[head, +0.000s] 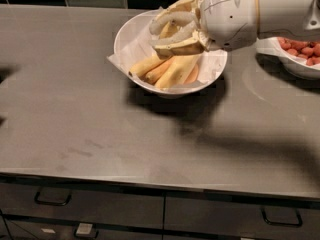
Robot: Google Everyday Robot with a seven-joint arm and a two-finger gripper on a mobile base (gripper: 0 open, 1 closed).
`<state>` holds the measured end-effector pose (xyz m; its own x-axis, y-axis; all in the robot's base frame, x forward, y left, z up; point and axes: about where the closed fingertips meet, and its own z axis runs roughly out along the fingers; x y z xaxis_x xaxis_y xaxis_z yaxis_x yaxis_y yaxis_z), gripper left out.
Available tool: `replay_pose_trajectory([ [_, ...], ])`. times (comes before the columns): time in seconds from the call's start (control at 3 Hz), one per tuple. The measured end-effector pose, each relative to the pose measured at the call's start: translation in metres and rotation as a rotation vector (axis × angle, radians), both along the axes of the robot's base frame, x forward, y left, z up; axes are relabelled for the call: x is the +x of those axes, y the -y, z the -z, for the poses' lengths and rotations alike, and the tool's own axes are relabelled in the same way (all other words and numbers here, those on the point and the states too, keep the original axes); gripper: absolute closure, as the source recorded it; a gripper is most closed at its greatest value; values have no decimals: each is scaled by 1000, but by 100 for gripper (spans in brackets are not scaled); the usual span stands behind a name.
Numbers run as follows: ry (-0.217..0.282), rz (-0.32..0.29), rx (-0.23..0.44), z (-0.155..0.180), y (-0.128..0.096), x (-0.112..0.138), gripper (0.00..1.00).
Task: Pick banana from white bowl
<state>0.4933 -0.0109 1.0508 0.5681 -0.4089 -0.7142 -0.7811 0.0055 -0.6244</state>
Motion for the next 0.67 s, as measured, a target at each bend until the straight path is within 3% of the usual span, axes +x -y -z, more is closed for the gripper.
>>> replay_pose_trajectory([
  [0.33, -9, -14, 109, -9, 4, -34, 100],
  [0.67, -9, -14, 109, -9, 4, -34, 100],
])
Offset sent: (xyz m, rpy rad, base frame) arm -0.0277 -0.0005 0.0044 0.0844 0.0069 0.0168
